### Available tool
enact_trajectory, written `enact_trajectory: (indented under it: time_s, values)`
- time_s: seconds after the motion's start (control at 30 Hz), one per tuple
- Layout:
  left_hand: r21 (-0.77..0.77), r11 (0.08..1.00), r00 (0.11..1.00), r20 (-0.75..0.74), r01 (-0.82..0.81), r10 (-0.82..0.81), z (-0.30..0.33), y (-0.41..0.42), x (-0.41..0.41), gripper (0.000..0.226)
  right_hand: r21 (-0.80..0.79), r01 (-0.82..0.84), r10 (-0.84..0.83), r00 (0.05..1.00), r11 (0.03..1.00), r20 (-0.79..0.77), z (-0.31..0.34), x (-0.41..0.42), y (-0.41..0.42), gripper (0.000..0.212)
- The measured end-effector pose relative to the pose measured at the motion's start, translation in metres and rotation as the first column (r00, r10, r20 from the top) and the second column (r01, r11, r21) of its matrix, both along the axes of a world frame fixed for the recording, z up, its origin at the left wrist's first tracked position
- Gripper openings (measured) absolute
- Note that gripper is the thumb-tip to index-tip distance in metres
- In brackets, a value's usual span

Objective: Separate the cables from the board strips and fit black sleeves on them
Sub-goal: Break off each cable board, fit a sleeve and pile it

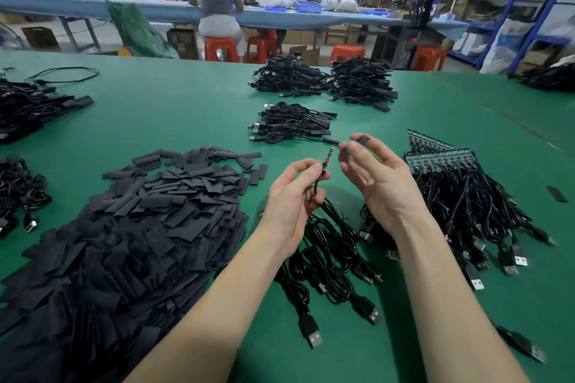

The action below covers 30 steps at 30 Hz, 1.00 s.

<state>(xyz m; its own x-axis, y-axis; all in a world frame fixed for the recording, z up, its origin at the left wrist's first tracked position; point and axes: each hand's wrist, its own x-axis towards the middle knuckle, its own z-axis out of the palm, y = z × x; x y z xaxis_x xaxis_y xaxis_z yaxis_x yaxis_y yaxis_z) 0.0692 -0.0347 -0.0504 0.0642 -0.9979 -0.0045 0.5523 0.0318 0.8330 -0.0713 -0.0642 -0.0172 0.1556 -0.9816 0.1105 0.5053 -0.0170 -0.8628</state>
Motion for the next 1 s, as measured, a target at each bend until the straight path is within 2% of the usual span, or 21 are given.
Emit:
enact_trajectory:
  time_s: [0.17, 0.37, 0.67, 0.9, 1.0]
  values:
    - [-0.007, 1.000, 0.999, 0.051, 0.012, -0.011, -0.001, 0.000, 0.000, 0.009, -0.026, 0.076, -0.075, 0.996, 0.997, 0.051, 0.002, 0.000, 0.000, 0.031]
    - [-0.037, 0.999, 0.994, 0.111, 0.014, -0.009, -0.002, 0.001, -0.001, 0.010, -0.049, 0.128, -0.128, 0.992, 0.991, -0.014, 0.001, 0.002, 0.002, 0.028]
    - [-0.051, 0.998, 0.991, 0.134, 0.026, -0.019, -0.004, 0.001, -0.002, 0.012, -0.052, 0.051, -0.054, 0.997, 0.997, -0.049, 0.004, -0.008, 0.003, 0.028]
    - [-0.068, 0.996, 0.986, 0.161, 0.052, -0.040, -0.008, -0.001, -0.001, 0.014, -0.179, 0.026, -0.070, 0.968, 0.983, -0.243, 0.010, -0.019, 0.003, 0.019]
    - [-0.060, 0.996, 0.990, 0.129, 0.072, -0.064, -0.008, -0.002, 0.001, 0.017, -0.158, -0.013, -0.027, 0.967, 0.987, -0.253, 0.010, -0.021, 0.003, 0.021]
